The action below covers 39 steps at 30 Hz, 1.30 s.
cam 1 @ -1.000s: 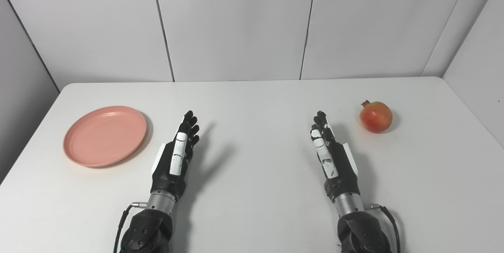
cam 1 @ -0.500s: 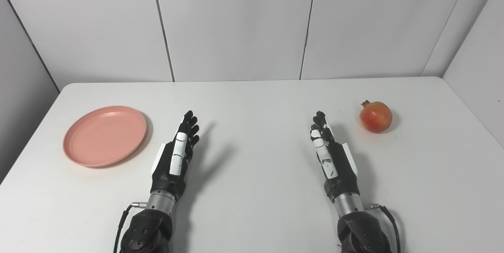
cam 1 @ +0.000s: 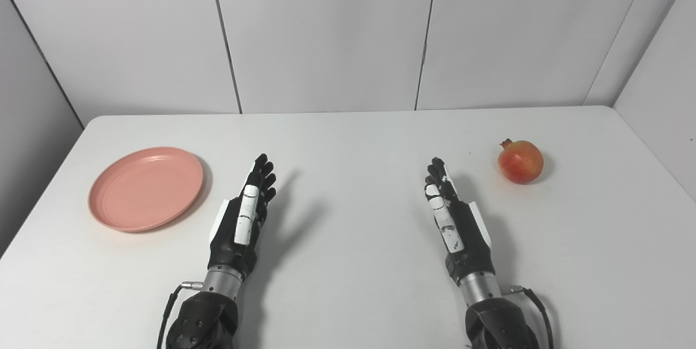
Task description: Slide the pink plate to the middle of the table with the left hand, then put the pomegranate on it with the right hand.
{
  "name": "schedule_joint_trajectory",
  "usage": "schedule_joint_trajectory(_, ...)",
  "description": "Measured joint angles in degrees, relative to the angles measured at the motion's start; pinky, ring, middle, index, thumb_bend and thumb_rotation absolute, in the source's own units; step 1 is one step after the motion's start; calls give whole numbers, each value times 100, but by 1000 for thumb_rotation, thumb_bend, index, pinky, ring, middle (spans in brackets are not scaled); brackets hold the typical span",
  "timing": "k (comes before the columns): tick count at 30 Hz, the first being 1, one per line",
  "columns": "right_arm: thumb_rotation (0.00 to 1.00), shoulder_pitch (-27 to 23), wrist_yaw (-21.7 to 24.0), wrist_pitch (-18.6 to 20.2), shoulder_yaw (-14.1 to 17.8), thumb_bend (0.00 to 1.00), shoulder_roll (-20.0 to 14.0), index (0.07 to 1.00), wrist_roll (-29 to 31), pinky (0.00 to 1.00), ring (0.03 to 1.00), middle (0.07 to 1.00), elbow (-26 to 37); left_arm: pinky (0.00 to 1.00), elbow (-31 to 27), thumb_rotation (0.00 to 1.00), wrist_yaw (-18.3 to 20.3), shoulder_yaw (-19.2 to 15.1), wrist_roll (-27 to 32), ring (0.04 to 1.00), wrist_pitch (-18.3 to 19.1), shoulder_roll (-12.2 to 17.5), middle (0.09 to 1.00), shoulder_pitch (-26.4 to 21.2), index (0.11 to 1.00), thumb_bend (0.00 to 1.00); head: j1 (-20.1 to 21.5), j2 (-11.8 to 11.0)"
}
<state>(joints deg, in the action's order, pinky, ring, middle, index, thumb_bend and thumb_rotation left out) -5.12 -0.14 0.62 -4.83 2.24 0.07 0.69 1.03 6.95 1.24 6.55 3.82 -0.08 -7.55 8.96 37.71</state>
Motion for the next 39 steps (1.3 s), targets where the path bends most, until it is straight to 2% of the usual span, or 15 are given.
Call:
schedule_joint_trajectory(21,899,-6,4,6,21,737,-3,1000,20,1000,1000,1000,-2,1000,9,1000,19,30,-8,1000,-4,29,1000,-4,1000,712,-70,149)
schedule_joint_trajectory(34,892,-42,-3,6,67,700,1,1000,4,1000,1000,1000,-7,1000,69,1000,13,40,-43,1000,-5,56,1000,-35,1000,698,-70,158)
schedule_joint_trajectory(39,890,-45,-2,6,58,719,1,1000,6,1000,1000,1000,-7,1000,67,1000,13,54,-47,1000,-5,58,1000,-35,1000,699,-53,149)
